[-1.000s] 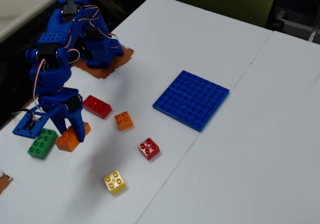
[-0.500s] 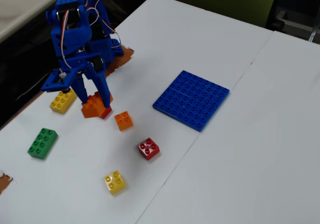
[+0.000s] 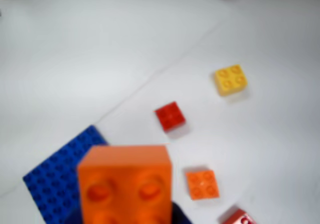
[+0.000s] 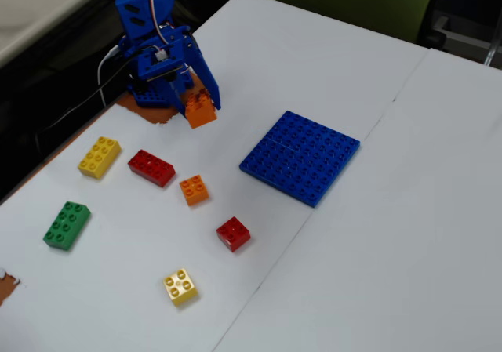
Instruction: Pick up the 2x4 orange block and go up the 8x8 blue block.
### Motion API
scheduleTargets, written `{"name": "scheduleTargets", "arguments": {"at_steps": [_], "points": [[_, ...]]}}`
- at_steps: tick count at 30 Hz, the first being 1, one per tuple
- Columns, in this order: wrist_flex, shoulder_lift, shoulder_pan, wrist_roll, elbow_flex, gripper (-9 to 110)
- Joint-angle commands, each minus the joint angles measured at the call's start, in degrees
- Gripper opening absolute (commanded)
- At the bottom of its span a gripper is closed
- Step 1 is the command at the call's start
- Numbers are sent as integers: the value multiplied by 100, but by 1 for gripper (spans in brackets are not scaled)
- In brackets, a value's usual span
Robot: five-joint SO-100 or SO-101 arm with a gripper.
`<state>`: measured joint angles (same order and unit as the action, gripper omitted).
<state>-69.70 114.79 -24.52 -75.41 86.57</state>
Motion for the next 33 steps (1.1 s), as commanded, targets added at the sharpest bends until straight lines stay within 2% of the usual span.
{"name": "scheduleTargets", "arguments": {"at_steps": [1, 18, 33], "points": [[-9, 237, 387, -308, 35, 0], [475, -905, 1556, -1354, 105, 0], [158, -2777, 1995, -1512, -1389, 0]]}}
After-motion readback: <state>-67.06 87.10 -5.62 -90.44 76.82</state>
